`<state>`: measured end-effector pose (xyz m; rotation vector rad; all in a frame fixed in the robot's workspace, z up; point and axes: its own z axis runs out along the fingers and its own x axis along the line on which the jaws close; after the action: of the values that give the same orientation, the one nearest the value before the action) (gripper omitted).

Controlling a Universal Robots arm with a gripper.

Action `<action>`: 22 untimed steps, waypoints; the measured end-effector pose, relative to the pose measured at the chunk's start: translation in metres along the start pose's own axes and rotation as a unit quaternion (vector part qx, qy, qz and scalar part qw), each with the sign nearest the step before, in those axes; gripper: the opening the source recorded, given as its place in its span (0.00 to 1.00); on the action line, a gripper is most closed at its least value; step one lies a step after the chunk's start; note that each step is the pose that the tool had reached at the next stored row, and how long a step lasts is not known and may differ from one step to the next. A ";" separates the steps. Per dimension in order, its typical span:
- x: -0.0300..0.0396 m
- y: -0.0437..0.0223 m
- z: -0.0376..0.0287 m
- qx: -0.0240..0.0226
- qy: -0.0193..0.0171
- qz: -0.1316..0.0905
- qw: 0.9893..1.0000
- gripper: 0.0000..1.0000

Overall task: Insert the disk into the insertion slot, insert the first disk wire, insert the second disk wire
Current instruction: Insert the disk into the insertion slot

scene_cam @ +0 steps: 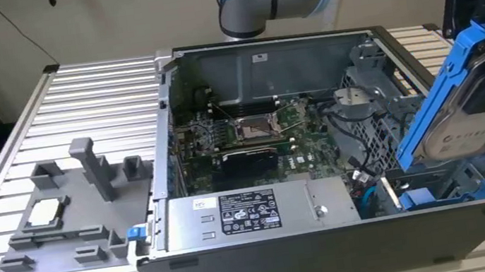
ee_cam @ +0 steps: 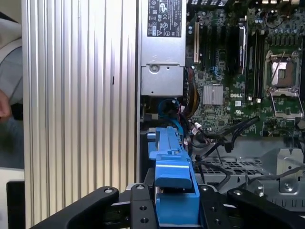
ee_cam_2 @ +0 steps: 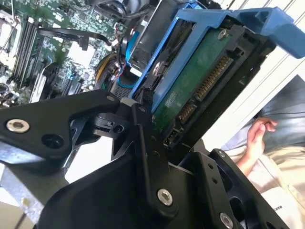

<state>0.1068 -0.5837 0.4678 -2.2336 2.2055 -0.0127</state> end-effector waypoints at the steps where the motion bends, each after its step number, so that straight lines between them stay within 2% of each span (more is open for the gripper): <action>1: 0.0000 0.0001 0.0004 0.004 0.000 -0.001 1.000 0.33; 3: 0.0000 0.0001 0.0029 0.008 0.000 -0.001 1.000 0.33; 8: 0.0000 0.0001 0.0110 0.008 0.000 0.002 1.000 0.33; 12: 0.0000 -0.0016 0.0157 0.002 0.000 0.002 1.000 0.33; 16: 0.0000 -0.0038 0.0220 0.002 0.000 0.002 1.000 0.33; 19: 0.0000 -0.0060 0.0252 -0.004 0.000 0.002 1.000 0.33; 22: 0.0000 -0.0078 0.0284 -0.005 -0.002 0.003 1.000 0.33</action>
<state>0.1148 -0.5837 0.4394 -2.2315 2.2152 0.0030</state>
